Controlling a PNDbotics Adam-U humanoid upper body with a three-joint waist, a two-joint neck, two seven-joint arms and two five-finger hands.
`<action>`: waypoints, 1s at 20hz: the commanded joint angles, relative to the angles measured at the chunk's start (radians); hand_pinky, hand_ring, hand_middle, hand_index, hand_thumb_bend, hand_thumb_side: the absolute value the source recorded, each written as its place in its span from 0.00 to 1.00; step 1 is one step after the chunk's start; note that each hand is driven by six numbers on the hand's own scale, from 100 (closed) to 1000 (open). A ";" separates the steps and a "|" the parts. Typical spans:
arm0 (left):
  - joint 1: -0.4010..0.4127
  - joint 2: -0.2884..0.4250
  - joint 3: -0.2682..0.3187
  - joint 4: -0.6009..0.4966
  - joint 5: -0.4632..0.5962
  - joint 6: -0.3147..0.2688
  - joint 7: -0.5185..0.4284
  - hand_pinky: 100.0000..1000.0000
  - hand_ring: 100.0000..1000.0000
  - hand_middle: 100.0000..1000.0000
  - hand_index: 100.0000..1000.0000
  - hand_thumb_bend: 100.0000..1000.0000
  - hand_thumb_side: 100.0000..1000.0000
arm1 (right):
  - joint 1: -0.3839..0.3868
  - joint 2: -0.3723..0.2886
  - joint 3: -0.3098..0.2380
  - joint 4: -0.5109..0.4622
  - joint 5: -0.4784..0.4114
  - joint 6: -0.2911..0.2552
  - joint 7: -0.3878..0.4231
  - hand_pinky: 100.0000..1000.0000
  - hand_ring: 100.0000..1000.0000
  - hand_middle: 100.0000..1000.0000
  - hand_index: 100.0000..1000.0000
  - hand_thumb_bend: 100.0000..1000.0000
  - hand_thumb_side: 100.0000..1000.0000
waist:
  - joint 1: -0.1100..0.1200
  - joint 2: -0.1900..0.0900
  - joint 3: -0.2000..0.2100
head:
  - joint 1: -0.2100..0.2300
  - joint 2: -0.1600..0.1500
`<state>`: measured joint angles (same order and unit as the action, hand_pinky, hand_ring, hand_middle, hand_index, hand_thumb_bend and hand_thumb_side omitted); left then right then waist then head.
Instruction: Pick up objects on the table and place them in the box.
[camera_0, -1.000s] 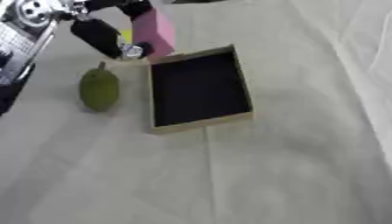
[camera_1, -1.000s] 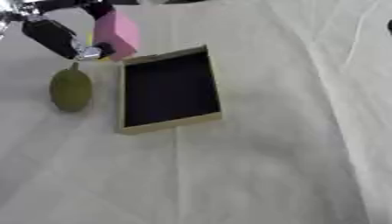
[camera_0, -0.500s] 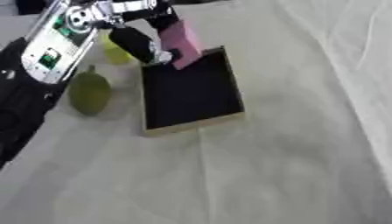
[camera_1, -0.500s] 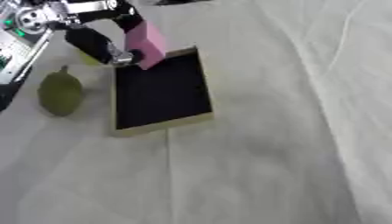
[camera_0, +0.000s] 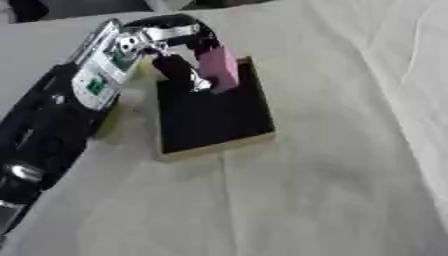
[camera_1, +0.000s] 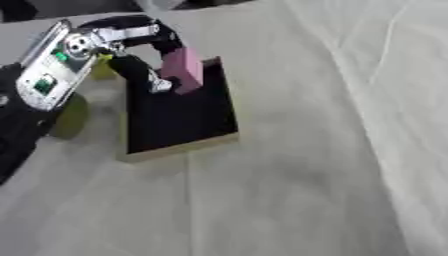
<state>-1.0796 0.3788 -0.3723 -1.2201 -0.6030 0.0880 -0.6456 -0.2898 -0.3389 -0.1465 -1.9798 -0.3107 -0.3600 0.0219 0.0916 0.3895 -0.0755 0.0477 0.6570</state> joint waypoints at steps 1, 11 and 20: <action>-0.017 0.005 -0.007 0.009 -0.023 -0.019 -0.009 0.86 0.67 0.54 0.71 0.00 0.19 | -0.012 -0.010 0.000 -0.020 -0.008 0.004 -0.001 0.90 0.98 0.52 0.81 0.00 0.61 | 0.012 -0.005 -0.001 | -0.002 -0.013; 0.001 -0.004 -0.003 0.003 -0.034 -0.040 0.044 0.90 0.78 0.73 0.90 0.14 0.46 | -0.016 -0.005 0.005 -0.020 -0.013 0.012 0.002 0.90 0.98 0.52 0.81 0.00 0.61 | 0.011 -0.004 -0.001 | -0.009 -0.017; 0.009 0.004 -0.003 -0.041 -0.002 -0.045 0.059 0.90 0.78 0.73 0.91 0.23 0.46 | -0.014 -0.002 0.008 -0.020 -0.013 0.018 0.008 0.90 0.98 0.52 0.82 0.00 0.61 | 0.008 -0.007 0.004 | -0.013 -0.012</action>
<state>-1.0561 0.3672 -0.3776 -1.2366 -0.6128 0.0424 -0.5901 -0.2985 -0.3301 -0.1400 -1.9798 -0.3185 -0.3421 0.0278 0.0973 0.3938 -0.0732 0.0375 0.6548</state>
